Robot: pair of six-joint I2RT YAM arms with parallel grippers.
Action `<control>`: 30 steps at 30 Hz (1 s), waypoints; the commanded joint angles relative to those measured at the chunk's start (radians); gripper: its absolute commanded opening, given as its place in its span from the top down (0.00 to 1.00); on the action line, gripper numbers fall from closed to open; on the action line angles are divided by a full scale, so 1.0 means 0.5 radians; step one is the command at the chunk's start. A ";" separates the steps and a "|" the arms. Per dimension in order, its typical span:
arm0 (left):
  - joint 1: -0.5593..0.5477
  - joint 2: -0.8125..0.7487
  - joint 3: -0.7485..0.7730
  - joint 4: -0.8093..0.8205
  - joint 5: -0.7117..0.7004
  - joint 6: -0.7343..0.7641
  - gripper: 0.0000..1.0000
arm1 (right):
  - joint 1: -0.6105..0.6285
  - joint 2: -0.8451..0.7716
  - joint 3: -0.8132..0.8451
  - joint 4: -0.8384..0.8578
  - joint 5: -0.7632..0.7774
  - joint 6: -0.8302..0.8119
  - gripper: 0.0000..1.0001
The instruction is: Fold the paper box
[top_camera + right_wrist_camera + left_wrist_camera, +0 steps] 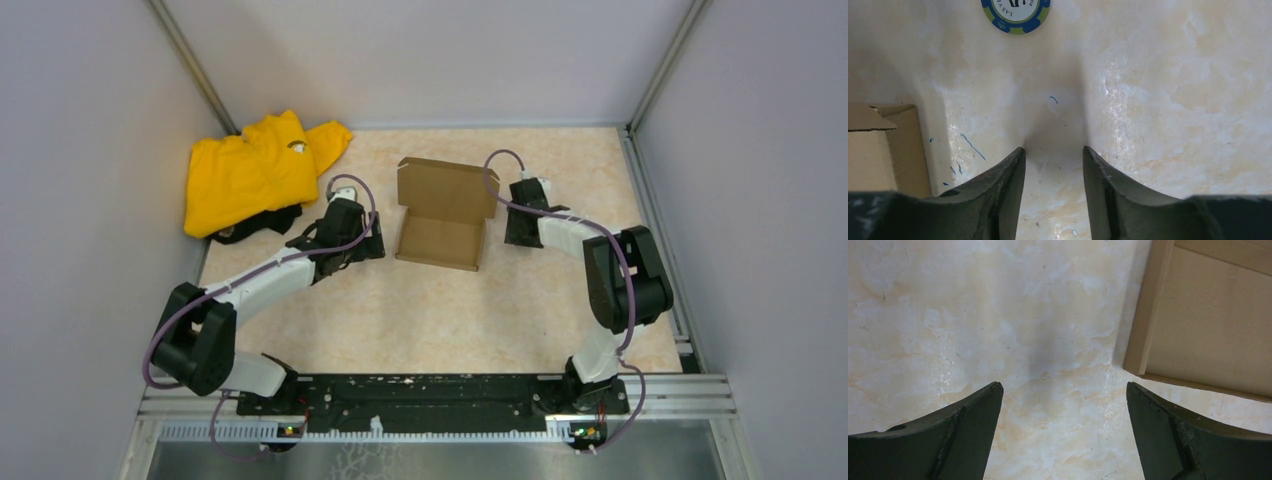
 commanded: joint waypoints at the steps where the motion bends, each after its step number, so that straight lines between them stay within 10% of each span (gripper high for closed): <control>1: 0.012 -0.025 0.002 0.048 0.021 -0.006 0.01 | 0.017 -0.050 0.030 -0.044 0.020 -0.012 0.47; 30: 0.028 0.087 0.074 0.049 -0.015 0.039 0.01 | -0.085 0.626 0.730 -0.134 -0.087 -0.158 0.42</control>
